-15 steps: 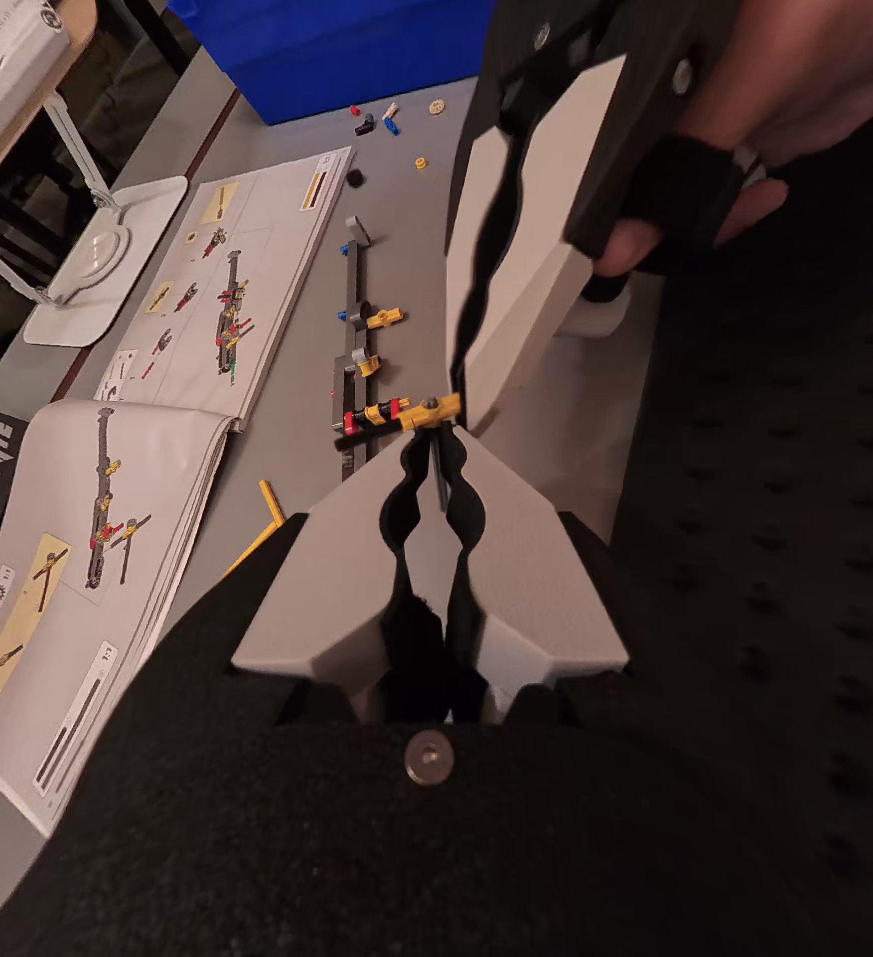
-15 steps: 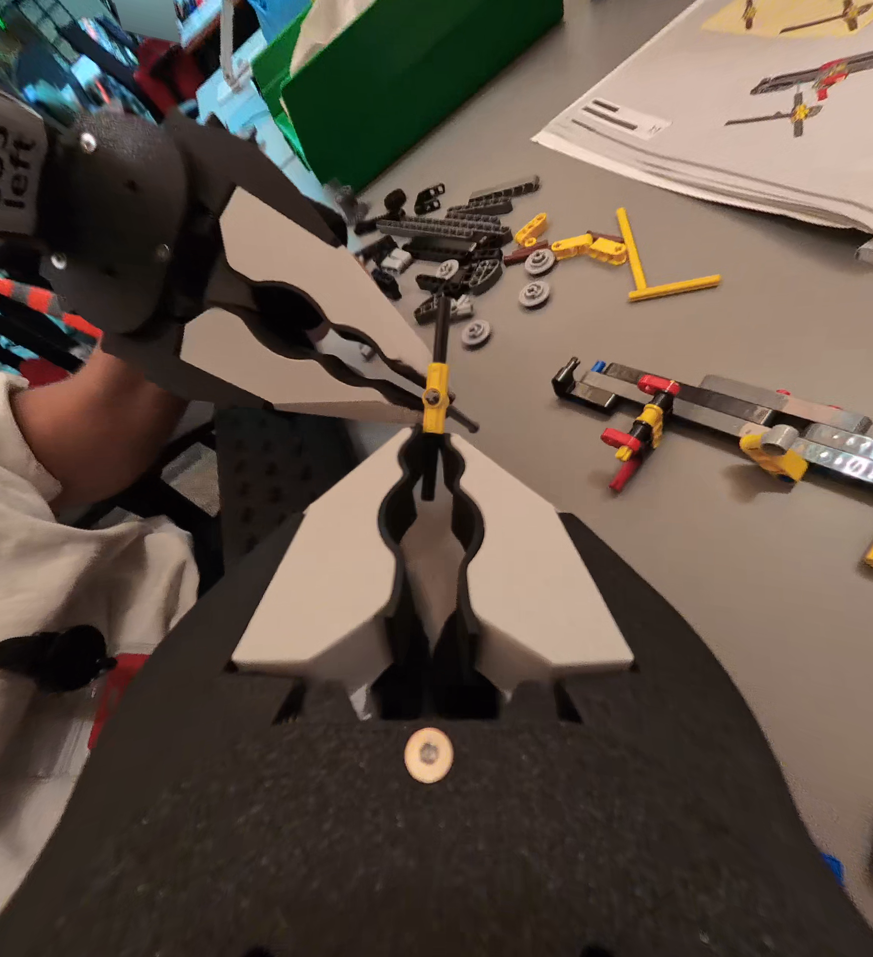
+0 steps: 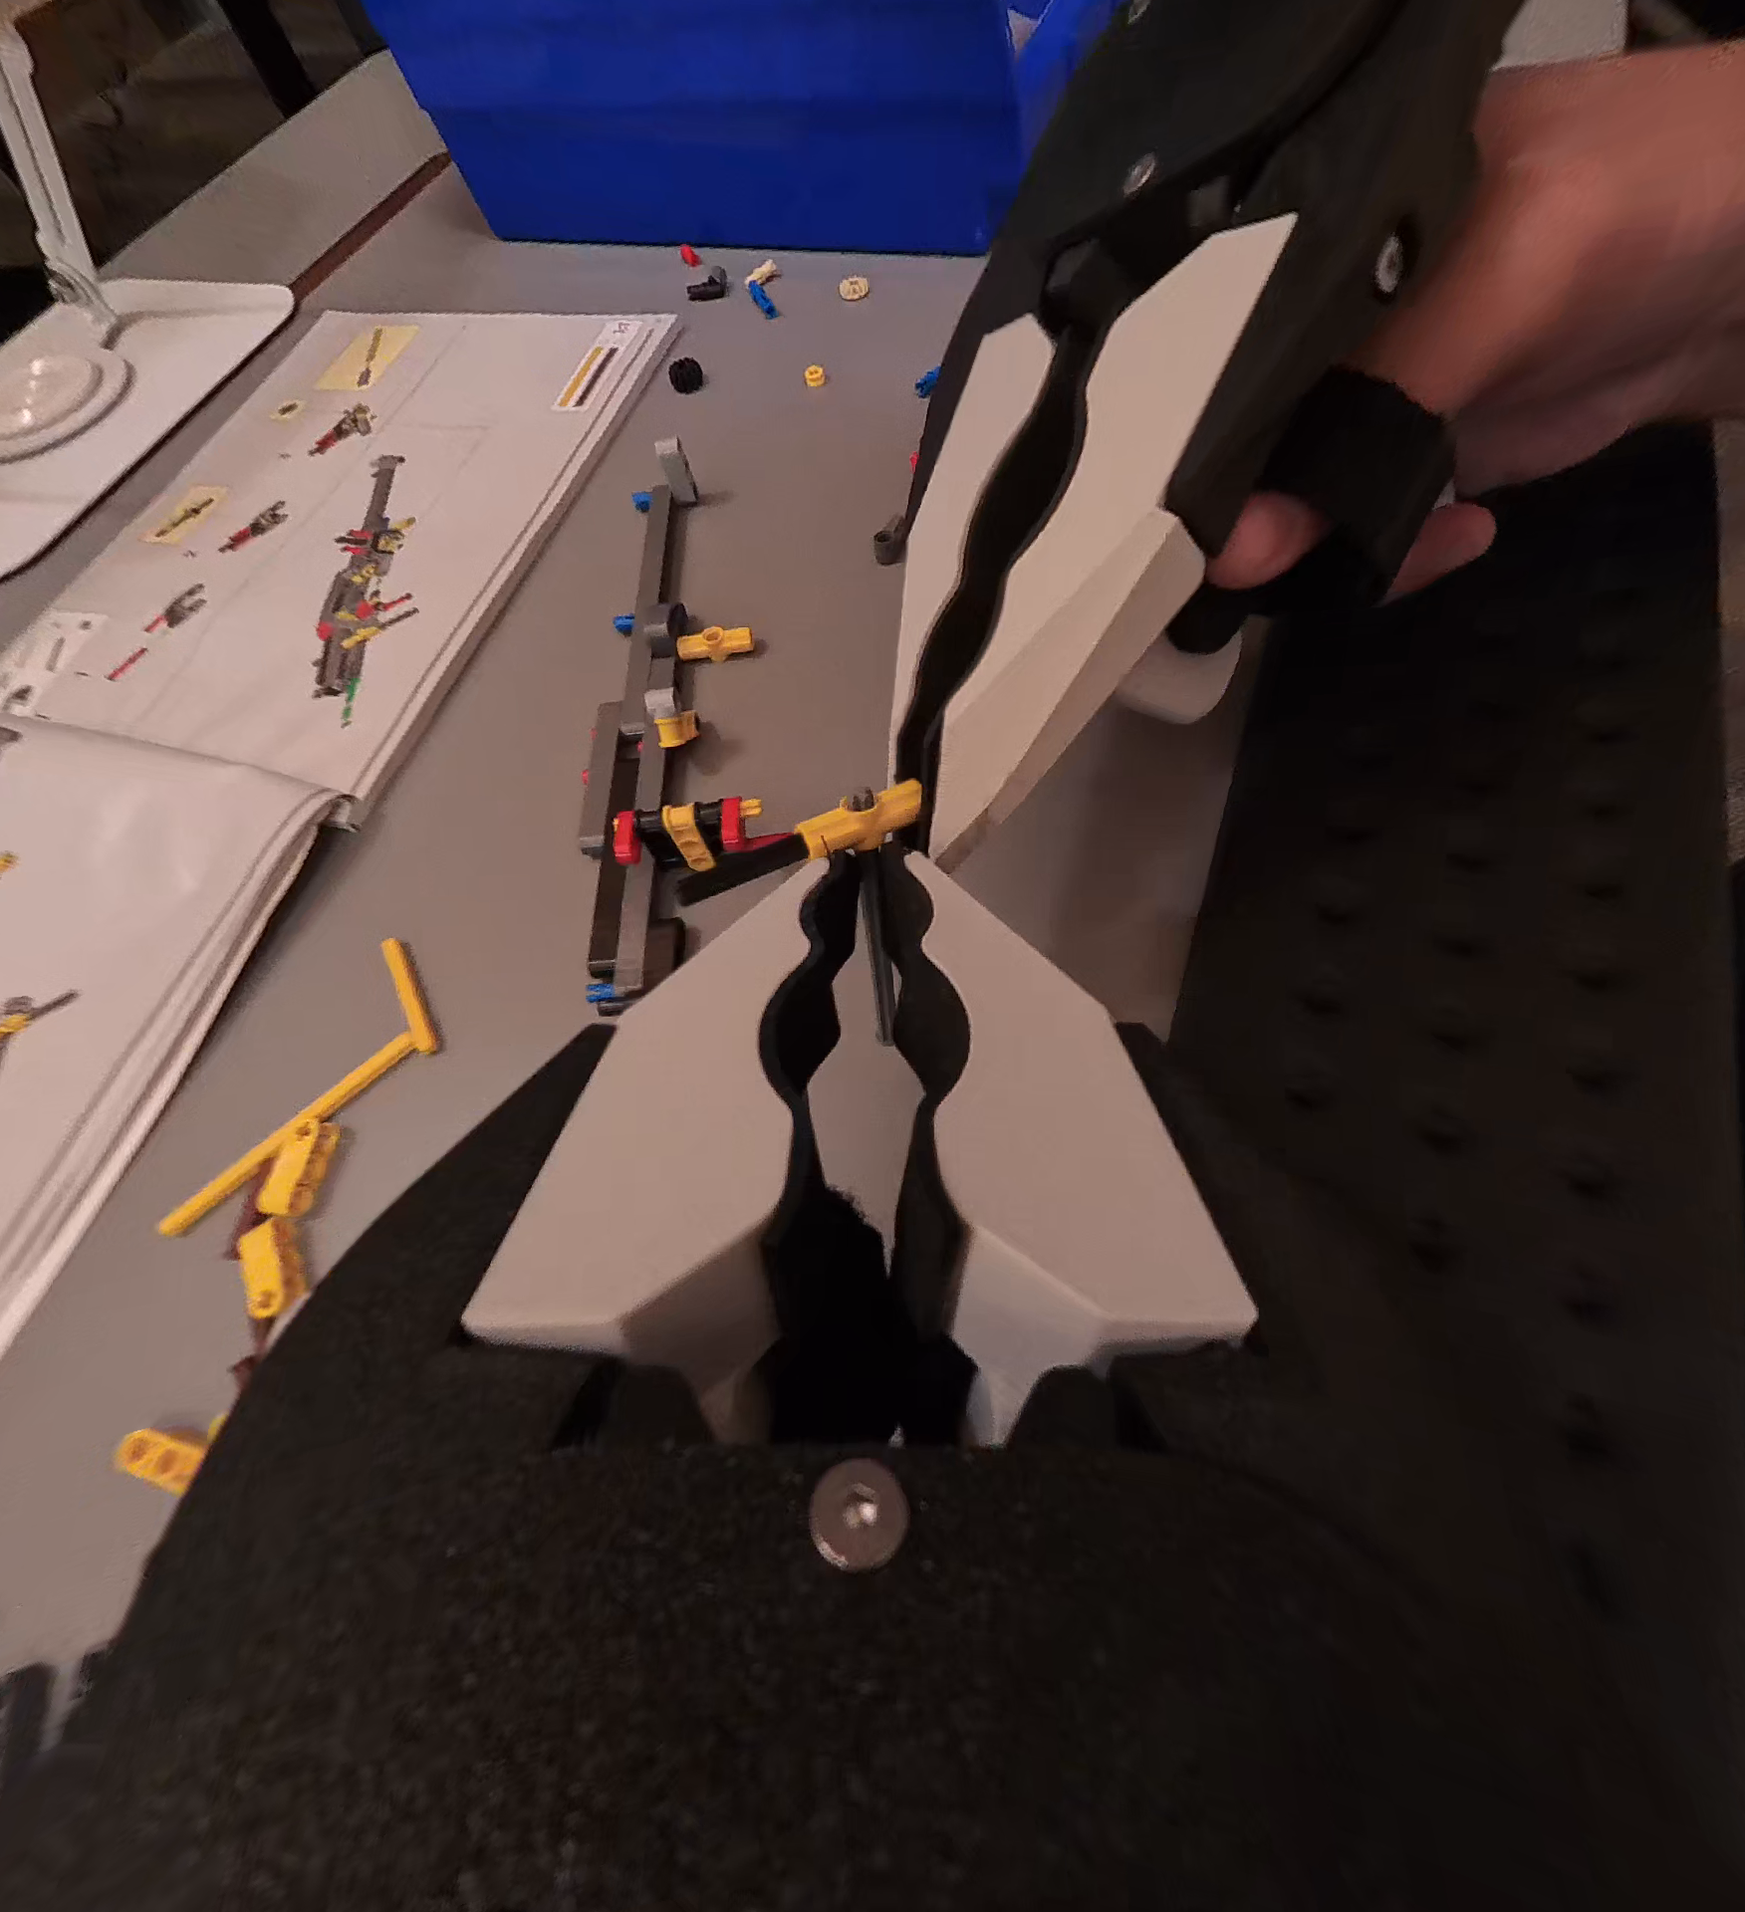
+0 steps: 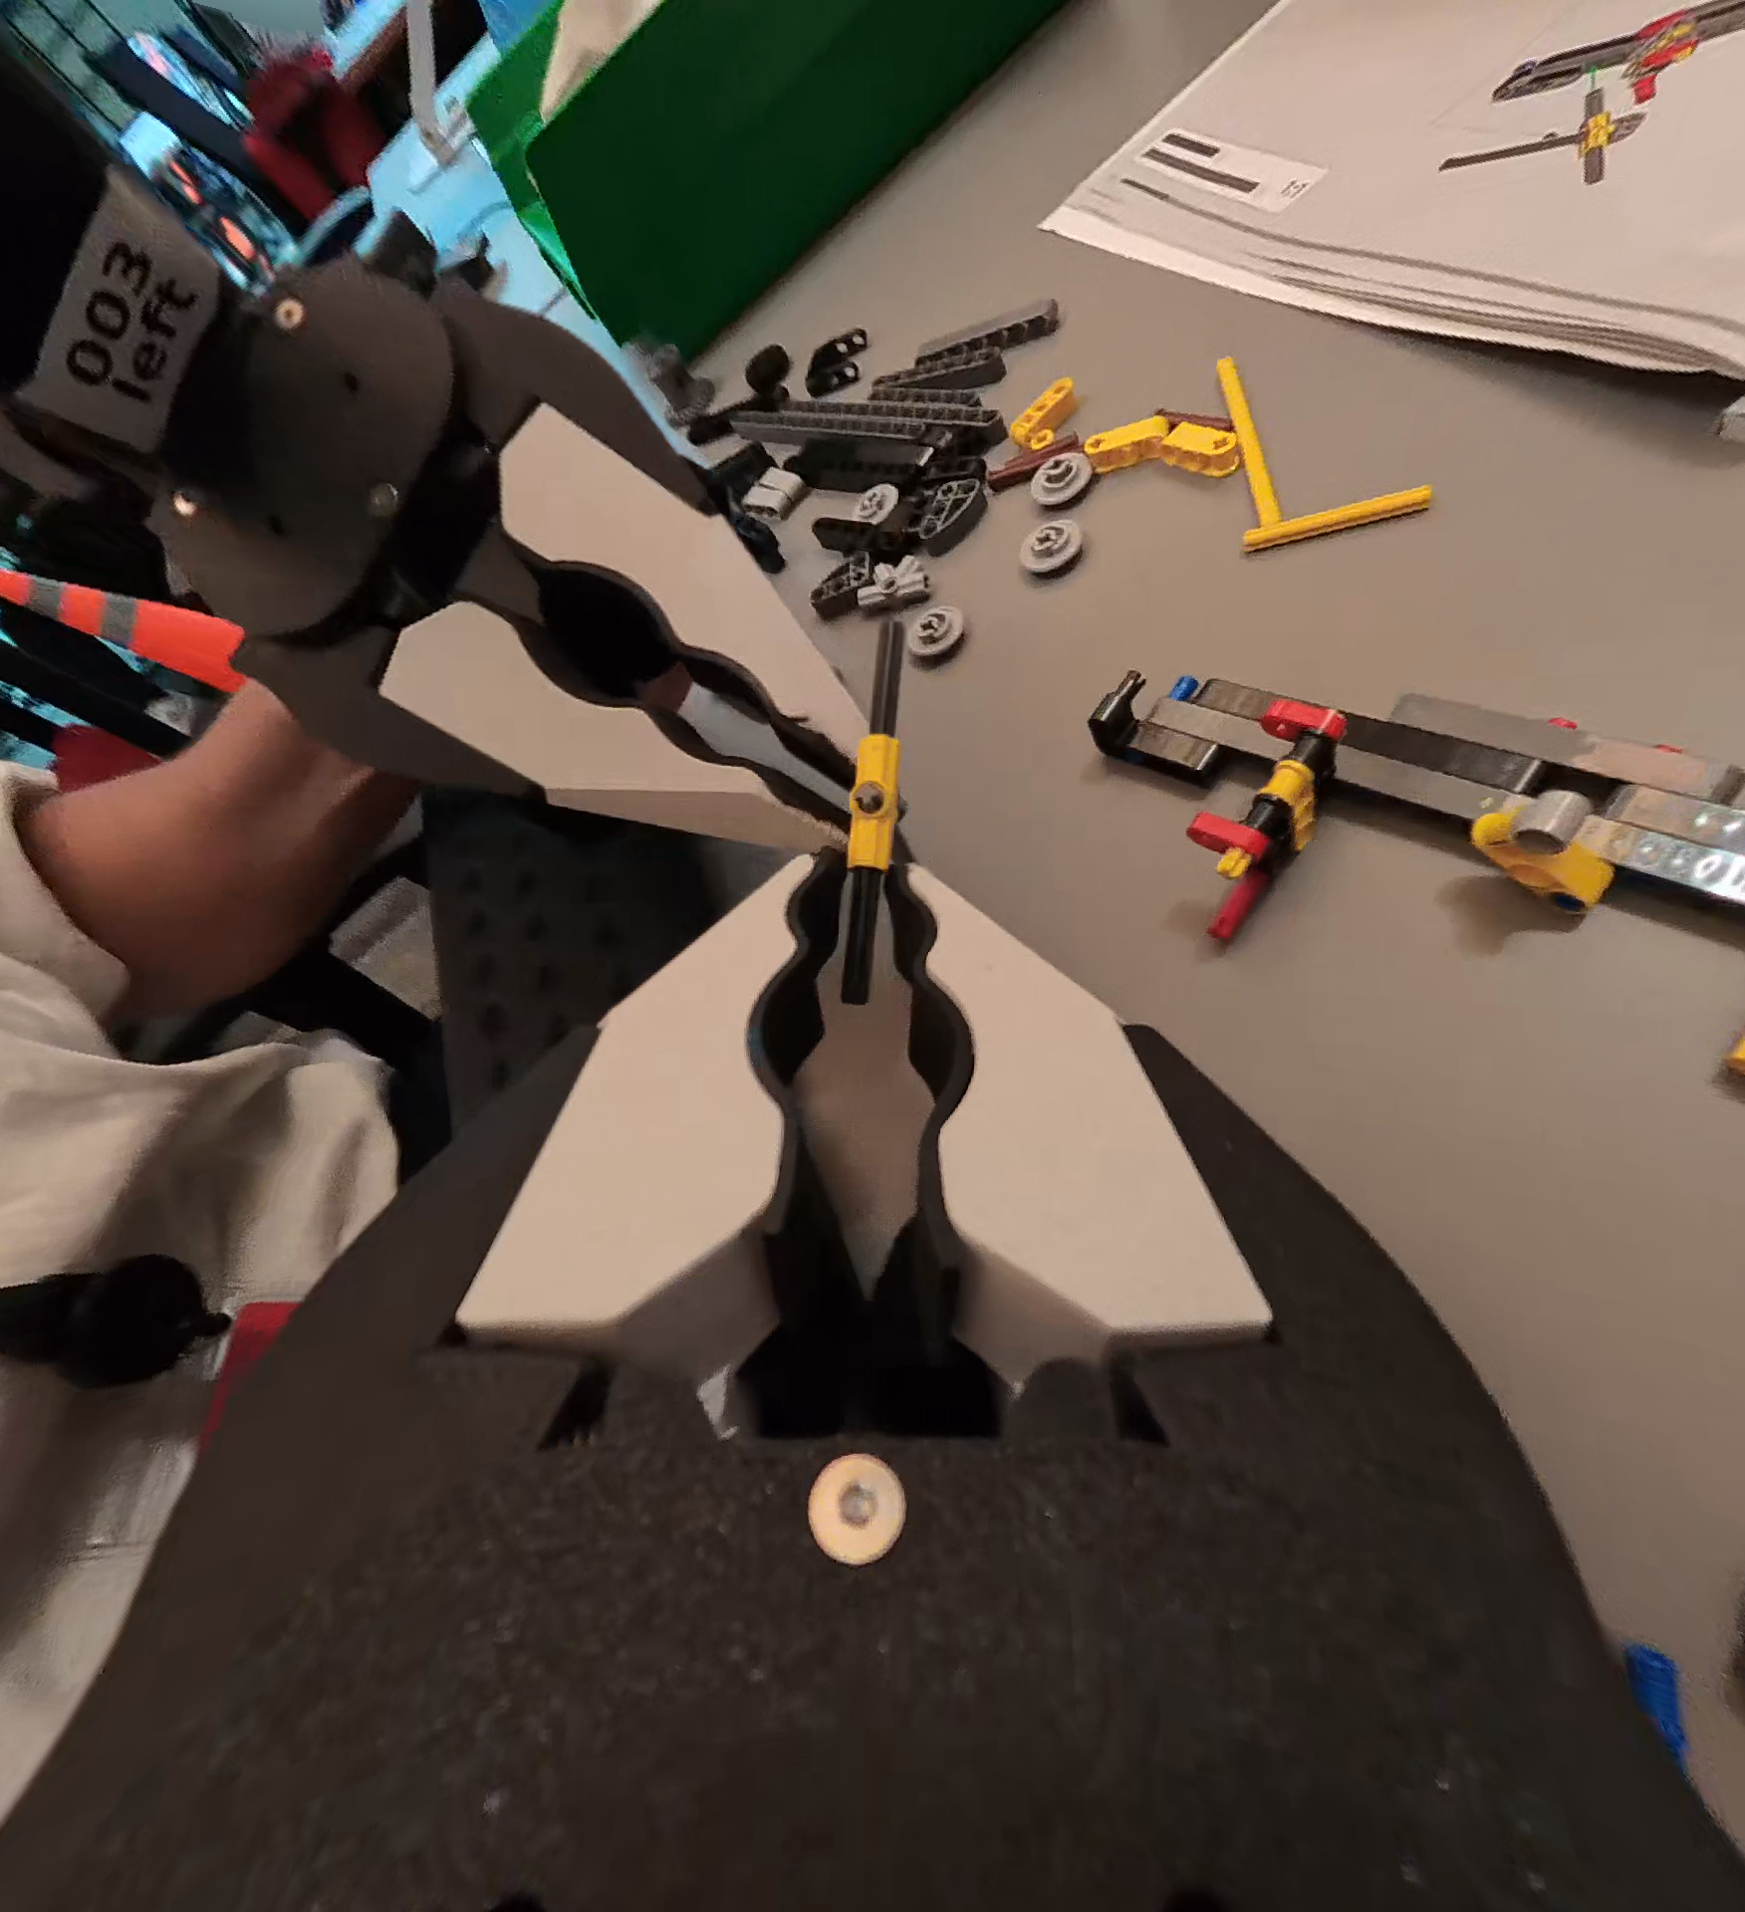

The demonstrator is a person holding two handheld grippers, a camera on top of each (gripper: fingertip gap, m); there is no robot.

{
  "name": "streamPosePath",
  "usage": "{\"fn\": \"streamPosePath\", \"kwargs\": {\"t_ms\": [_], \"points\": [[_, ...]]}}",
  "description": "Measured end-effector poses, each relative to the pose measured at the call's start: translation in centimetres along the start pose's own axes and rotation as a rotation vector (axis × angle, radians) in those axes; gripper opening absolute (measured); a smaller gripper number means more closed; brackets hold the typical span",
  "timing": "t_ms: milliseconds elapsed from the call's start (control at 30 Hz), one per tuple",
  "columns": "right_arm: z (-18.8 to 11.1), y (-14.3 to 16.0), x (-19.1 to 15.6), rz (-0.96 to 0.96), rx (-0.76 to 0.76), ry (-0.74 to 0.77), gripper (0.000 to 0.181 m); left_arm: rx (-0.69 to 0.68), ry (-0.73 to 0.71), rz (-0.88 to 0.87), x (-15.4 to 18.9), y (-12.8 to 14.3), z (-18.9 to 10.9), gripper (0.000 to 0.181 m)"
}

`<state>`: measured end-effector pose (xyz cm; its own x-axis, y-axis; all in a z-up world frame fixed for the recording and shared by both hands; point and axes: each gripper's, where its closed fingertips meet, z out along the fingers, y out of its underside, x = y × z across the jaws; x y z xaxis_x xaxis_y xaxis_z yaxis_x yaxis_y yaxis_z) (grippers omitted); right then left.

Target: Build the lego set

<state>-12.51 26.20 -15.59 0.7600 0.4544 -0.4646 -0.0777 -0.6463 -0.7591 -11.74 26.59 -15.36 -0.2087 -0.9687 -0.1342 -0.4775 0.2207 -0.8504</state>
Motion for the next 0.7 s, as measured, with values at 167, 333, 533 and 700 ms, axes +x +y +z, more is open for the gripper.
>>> {"fn": "streamPosePath", "kwargs": {"t_ms": [167, 333, 533, 700], "points": [[0.2, 0.3, 0.2, -0.024, -0.031, 0.007, 0.017, -0.021, 0.005, 0.003, -0.3, 1.3, 1.2, 0.002], [0.0, 0.3, 1.6, -0.024, -0.041, 0.072, 0.007, -0.004, -0.003, 0.005, -0.6, 1.2, 1.6, 0.002], [0.3, 0.9, 2.0, -0.087, -0.161, 0.139, 0.005, -0.004, -0.025, 0.032, -0.8, 1.5, 1.6, 0.002], [0.7, 0.7, 2.1, -0.086, -0.191, 0.124, 0.005, 0.005, -0.02, 0.003, -1.1, 1.7, 1.4, 0.003]]}}
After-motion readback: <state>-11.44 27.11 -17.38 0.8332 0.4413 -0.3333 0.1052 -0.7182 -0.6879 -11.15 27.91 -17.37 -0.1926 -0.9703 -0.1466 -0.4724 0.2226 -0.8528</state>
